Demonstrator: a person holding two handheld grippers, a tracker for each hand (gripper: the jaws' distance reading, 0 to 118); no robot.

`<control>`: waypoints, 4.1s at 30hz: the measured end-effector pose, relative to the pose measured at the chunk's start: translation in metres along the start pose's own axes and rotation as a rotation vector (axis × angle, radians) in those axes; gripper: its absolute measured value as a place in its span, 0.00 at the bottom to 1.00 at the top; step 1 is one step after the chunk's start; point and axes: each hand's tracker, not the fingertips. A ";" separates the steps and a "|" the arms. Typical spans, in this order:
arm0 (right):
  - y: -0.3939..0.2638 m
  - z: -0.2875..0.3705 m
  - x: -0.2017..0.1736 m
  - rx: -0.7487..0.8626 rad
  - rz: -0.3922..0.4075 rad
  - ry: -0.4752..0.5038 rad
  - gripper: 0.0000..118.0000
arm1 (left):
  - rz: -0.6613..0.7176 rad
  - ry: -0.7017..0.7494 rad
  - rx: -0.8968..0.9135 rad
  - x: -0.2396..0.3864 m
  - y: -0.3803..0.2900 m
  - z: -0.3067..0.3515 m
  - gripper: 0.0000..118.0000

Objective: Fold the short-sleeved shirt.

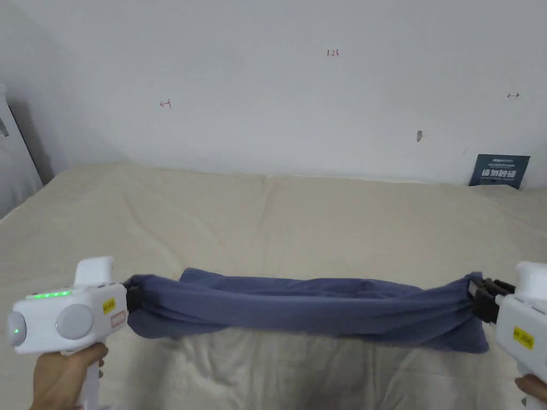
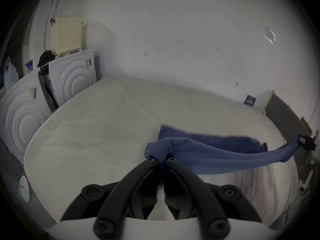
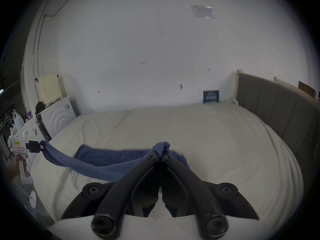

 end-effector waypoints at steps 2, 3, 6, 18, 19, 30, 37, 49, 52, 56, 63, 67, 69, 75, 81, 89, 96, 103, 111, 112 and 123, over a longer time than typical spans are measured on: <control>-0.026 0.020 0.003 -0.034 -0.008 0.004 0.00 | -0.005 -0.002 -0.039 -0.009 -0.029 0.011 0.04; -0.041 0.031 0.004 -0.051 -0.015 0.004 0.00 | -0.005 -0.004 -0.056 -0.013 -0.045 0.019 0.04; -0.081 0.063 0.009 -0.101 -0.044 0.001 0.00 | -0.005 -0.002 -0.103 -0.025 -0.090 0.037 0.04; -0.218 0.128 0.026 -0.392 -0.212 -0.114 0.00 | -0.045 0.061 -0.330 -0.037 -0.211 0.060 0.04; -0.224 0.125 0.026 -0.427 -0.219 -0.127 0.00 | -0.048 0.068 -0.341 -0.037 -0.215 0.056 0.04; -0.176 0.132 0.005 -0.336 -0.148 -0.142 0.75 | 0.166 0.001 -0.200 -0.021 -0.178 0.088 0.87; -0.069 0.174 -0.053 0.103 0.060 -0.109 0.76 | -0.005 -0.084 0.213 0.046 -0.095 0.158 0.87; -0.035 0.209 -0.110 0.363 0.187 -0.179 0.00 | -0.104 -0.113 0.543 0.103 -0.074 0.204 0.00; -0.038 0.210 -0.107 0.403 0.163 -0.200 0.00 | -0.107 -0.143 0.522 0.104 -0.075 0.202 0.00; -0.040 0.208 -0.100 0.388 0.156 -0.197 0.00 | -0.127 -0.138 0.464 0.100 -0.080 0.194 0.00; -0.056 0.203 -0.087 0.317 0.161 -0.198 0.00 | -0.039 -0.118 0.117 0.059 -0.106 0.153 0.00; -0.071 0.199 -0.078 0.260 0.158 -0.205 0.00 | 0.016 -0.052 -0.140 0.028 -0.132 0.120 0.58; -0.078 0.199 -0.074 0.230 0.145 -0.212 0.00 | 0.058 -0.035 -0.251 0.012 -0.146 0.104 0.92; -0.101 0.193 -0.063 0.142 0.141 -0.238 0.00 | 0.013 0.090 -0.294 -0.015 -0.180 0.080 0.91; -0.120 0.194 -0.051 0.072 0.105 -0.256 0.01 | 0.044 0.077 -0.354 -0.028 -0.198 0.056 0.19; -0.169 0.169 -0.020 -0.215 0.024 -0.269 0.84 | 0.052 0.006 -0.284 -0.024 -0.196 0.076 0.03; -0.229 0.122 -0.005 -0.454 0.014 -0.294 0.84 | 0.045 -0.007 -0.248 -0.022 -0.184 0.079 0.03; -0.232 0.109 -0.010 -0.470 0.016 -0.203 0.02 | 0.059 -0.002 -0.249 -0.024 -0.185 0.077 0.03; -0.168 0.106 -0.022 -0.280 0.022 -0.195 0.02 | 0.119 -0.014 -0.205 -0.030 -0.161 0.066 0.03; -0.157 0.097 -0.023 -0.265 0.015 -0.192 0.02 | 0.119 -0.011 -0.192 -0.028 -0.152 0.063 0.03; -0.096 -0.033 -0.002 -0.291 -0.079 -0.213 0.02 | 0.082 0.025 -0.173 -0.019 -0.080 -0.021 0.03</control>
